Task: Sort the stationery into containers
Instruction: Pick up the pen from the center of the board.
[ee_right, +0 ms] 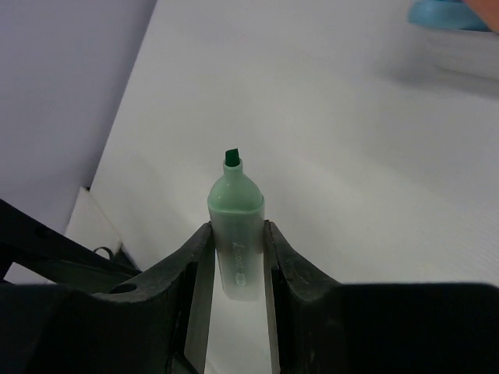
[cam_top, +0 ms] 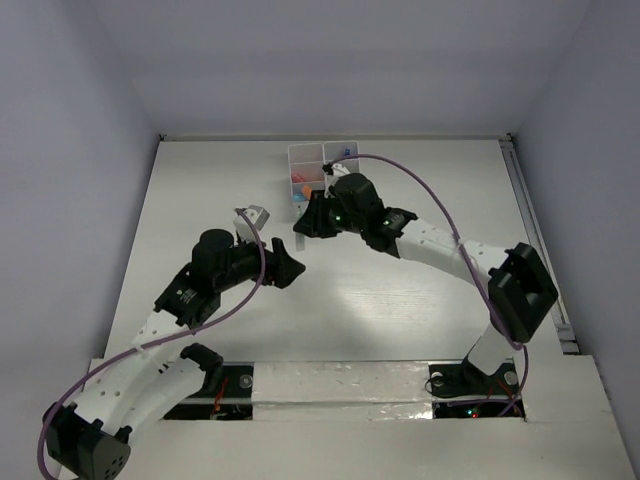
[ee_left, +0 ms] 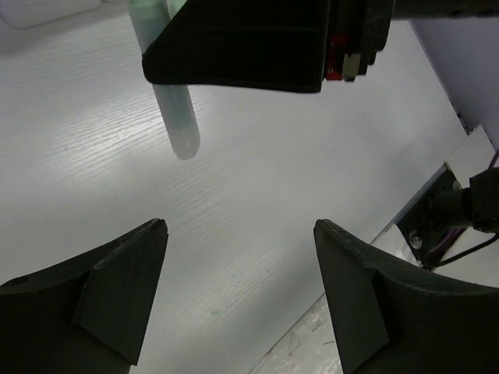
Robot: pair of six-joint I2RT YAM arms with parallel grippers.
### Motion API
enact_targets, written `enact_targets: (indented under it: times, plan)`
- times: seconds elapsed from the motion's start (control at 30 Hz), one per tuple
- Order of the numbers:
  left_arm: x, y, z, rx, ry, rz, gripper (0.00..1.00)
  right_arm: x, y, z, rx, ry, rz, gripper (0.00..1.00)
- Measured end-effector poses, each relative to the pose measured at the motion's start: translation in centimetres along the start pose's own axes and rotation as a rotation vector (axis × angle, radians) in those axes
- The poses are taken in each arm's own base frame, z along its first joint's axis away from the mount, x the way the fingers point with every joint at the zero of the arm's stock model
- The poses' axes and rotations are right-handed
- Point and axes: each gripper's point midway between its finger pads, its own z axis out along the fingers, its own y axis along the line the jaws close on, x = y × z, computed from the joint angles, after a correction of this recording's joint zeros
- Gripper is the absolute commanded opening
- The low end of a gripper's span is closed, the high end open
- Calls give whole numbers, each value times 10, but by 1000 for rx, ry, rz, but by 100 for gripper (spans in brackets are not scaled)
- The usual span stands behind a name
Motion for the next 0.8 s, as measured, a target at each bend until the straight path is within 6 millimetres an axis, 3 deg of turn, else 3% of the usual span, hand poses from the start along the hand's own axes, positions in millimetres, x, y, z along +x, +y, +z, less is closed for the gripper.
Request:
enact_targets:
  times: [0.13, 0.33, 0.57, 0.8]
  plan:
    - [-5, 11, -1, -60, -26, -8, 69, 9, 24, 12, -72, -1, 9, 0]
    - [-13, 22, -6, -132, -76, -12, 65, 8, 60, 11, -203, -15, 28, 0]
    - [-13, 31, -8, -179, -84, -21, 56, 9, 74, 0, -267, -15, 47, 0]
    - [-20, 29, -14, -181, -120, -19, 46, 25, 84, -3, -315, 26, 61, 0]
